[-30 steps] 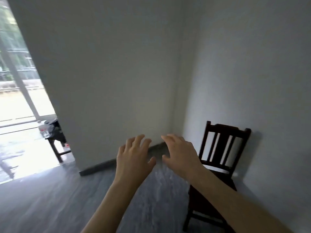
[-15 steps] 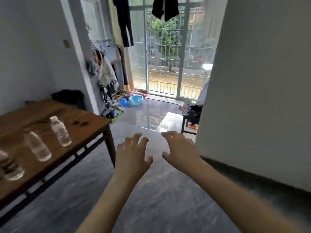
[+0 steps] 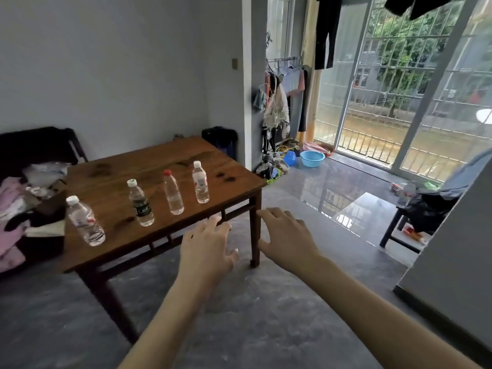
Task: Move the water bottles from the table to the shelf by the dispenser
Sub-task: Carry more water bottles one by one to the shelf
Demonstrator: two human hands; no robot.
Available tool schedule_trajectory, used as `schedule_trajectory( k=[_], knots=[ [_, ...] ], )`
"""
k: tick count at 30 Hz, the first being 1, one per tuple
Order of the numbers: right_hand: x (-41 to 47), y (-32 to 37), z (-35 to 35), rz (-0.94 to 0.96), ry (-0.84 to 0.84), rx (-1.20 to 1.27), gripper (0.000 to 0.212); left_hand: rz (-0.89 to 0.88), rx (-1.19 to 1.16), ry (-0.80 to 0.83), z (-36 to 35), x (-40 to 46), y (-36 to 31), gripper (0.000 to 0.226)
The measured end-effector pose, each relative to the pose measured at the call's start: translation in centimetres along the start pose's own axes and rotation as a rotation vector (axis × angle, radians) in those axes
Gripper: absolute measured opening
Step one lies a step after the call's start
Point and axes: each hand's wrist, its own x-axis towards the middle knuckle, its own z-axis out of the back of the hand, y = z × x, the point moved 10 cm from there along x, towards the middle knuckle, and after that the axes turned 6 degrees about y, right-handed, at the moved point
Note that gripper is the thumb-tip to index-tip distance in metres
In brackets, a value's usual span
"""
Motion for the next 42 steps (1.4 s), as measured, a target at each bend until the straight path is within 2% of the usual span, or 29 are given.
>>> schedule_trajectory(
  k=[7,13,18,23,35,42],
  knots=[
    [3.2,1.7,-2.0,0.111,0.06,0.026,0.066,0.136,0.01,0.03,-1.9,0.1,3.1,0.059],
    [7.8,2.6,-3.9,0.163,0.088,0.041,0.063,0.184,-0.008,0.045,-2.7,3.6,5.3,0.058],
    [13.2,2.9,-4.7,0.192,0.135,-0.027,0.063,0.2,-0.022,0.087,-3.3,9.1,8.3,0.055],
    [21.0,3.2,-3.5,0.208,0.149,-0.118,0.062,0.193,-0.037,0.049,-2.4,15.8,12.2,0.051],
    [35.1,3.4,-5.8,0.111,0.188,-0.005,0.063,0.125,-0.031,0.103,-4.1,29.2,17.9,0.056],
    [42.7,2.4,-9.0,0.116,0.23,-0.015,0.061,0.155,-0.027,0.14,-7.0,35.8,20.9,0.056]
  ],
)
